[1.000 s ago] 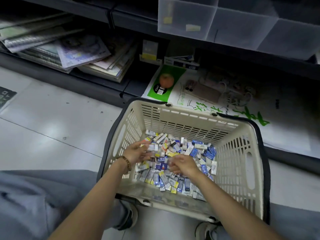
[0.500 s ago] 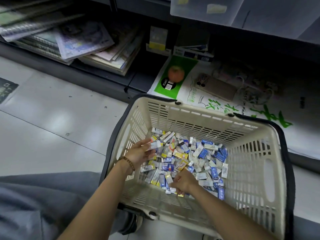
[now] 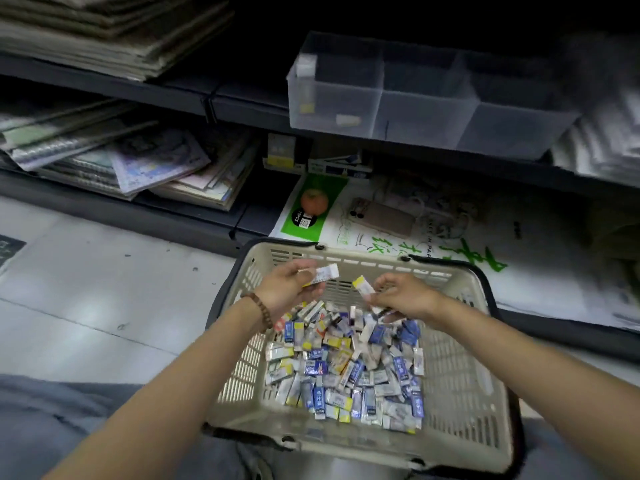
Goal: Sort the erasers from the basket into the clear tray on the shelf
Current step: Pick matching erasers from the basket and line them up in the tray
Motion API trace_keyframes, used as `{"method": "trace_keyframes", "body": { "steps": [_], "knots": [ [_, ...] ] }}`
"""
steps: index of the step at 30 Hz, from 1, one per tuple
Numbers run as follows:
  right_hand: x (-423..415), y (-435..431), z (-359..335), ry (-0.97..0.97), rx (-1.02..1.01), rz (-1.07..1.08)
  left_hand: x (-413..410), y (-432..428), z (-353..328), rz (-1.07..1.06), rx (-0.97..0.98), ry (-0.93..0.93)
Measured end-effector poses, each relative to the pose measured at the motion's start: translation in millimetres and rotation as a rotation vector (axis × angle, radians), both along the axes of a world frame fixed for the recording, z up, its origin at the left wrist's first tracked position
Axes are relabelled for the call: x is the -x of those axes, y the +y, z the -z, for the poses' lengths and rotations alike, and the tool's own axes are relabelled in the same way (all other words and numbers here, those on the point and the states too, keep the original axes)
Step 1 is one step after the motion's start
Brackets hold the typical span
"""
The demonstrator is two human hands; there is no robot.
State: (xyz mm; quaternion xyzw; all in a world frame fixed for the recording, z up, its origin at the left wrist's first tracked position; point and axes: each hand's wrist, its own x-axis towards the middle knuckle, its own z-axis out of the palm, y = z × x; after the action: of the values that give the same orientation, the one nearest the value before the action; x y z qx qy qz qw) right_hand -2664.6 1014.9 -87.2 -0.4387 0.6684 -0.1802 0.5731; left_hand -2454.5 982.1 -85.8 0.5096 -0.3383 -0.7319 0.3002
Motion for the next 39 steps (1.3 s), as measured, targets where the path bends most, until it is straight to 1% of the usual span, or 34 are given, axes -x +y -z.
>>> {"method": "trace_keyframes", "body": {
  "steps": [3,4,6,9,14,16,20,22,24,26,28,33,36,39],
  "knots": [
    [21,4,-70,0.042,0.168,-0.011,15,-7,-53,0.115,0.121,-0.042],
    [25,8,-89,0.027,0.217,-0.010,17,-8,-67,0.133,0.144,-0.037],
    [31,18,-117,-0.068,0.294,0.017,19,-7,-88,0.138,0.143,0.002],
    [23,26,-140,-0.221,0.374,0.098,27,-5,-107,0.099,0.087,0.105],
    [3,22,-154,-0.263,0.525,0.200,54,-2,-130,0.089,0.056,0.256],
    [1,19,-155,-0.233,0.551,0.221,57,-1,-133,0.106,0.071,0.291],
    [0,13,-152,-0.195,0.595,0.323,51,-3,-133,0.184,0.213,0.242],
    [1,11,-150,-0.220,0.509,0.322,49,-5,-136,0.202,0.261,0.229],
    [2,10,-148,-0.308,0.402,0.270,48,-8,-137,0.187,0.284,0.198],
    [0,9,-148,-0.370,0.383,0.253,49,-9,-137,0.154,0.307,0.137],
    [-2,8,-147,-0.413,0.421,0.279,49,-10,-136,0.123,0.332,0.114],
    [-1,2,-156,-0.494,0.514,0.352,41,-21,-144,0.074,0.362,0.163],
    [-2,-5,-164,-0.500,0.575,0.357,37,-28,-154,0.040,0.510,0.119],
    [-12,-23,-176,-0.516,0.638,0.337,31,-40,-165,-0.048,0.616,0.115]
  ]
}}
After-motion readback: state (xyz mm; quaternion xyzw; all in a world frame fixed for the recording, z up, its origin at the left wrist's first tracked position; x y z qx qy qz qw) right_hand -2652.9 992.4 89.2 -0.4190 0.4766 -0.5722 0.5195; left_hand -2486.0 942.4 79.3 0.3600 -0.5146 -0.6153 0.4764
